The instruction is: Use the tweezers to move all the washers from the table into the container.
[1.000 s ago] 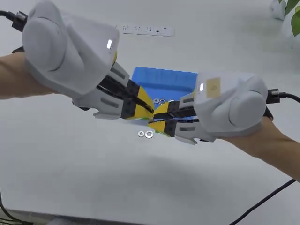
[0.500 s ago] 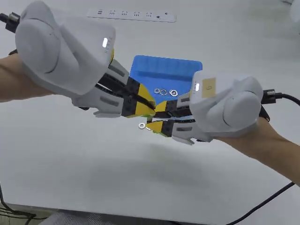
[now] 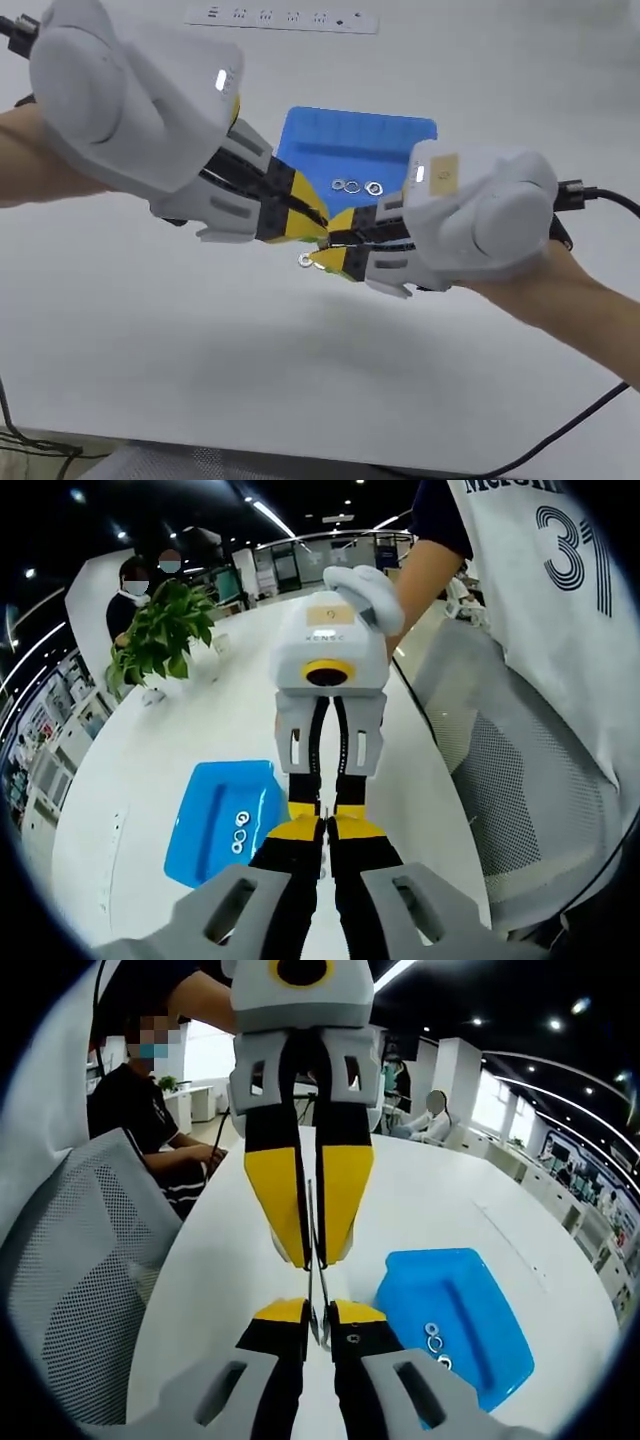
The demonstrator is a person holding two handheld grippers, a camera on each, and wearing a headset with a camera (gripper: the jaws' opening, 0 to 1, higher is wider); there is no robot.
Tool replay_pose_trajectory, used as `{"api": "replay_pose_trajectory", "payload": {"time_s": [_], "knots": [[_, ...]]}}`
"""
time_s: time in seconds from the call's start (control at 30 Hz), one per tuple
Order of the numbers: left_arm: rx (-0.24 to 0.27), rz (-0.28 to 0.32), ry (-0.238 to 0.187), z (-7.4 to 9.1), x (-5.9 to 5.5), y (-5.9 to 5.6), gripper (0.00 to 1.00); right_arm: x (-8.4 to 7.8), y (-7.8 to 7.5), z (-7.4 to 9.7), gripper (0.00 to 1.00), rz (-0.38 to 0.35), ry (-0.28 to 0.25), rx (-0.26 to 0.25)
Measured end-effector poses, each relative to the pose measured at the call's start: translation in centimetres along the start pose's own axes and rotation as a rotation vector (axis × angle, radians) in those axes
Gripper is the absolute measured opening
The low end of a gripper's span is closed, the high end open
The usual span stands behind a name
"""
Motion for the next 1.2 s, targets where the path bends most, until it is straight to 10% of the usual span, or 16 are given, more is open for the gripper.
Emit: {"api": "replay_pose_trajectory", "payload": {"time_s": [1.2], "knots": [[-0.025,0.063,0.009,-1.6,-2.2,1.2,0.07,-1.6,-0.6,-1.9,0.11,-0.055,0.023,0.033]]}}
Point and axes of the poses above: the centre of the closed fingertips' face, and the gripper's own axes: z roughly backward along the fingers, y roughly to its left, x roughly out of its top, the point moved 7 cm from there along z, roughly backward along the fingers, and after that the axes turned 3 degrees about x, right-handed, at the moved point
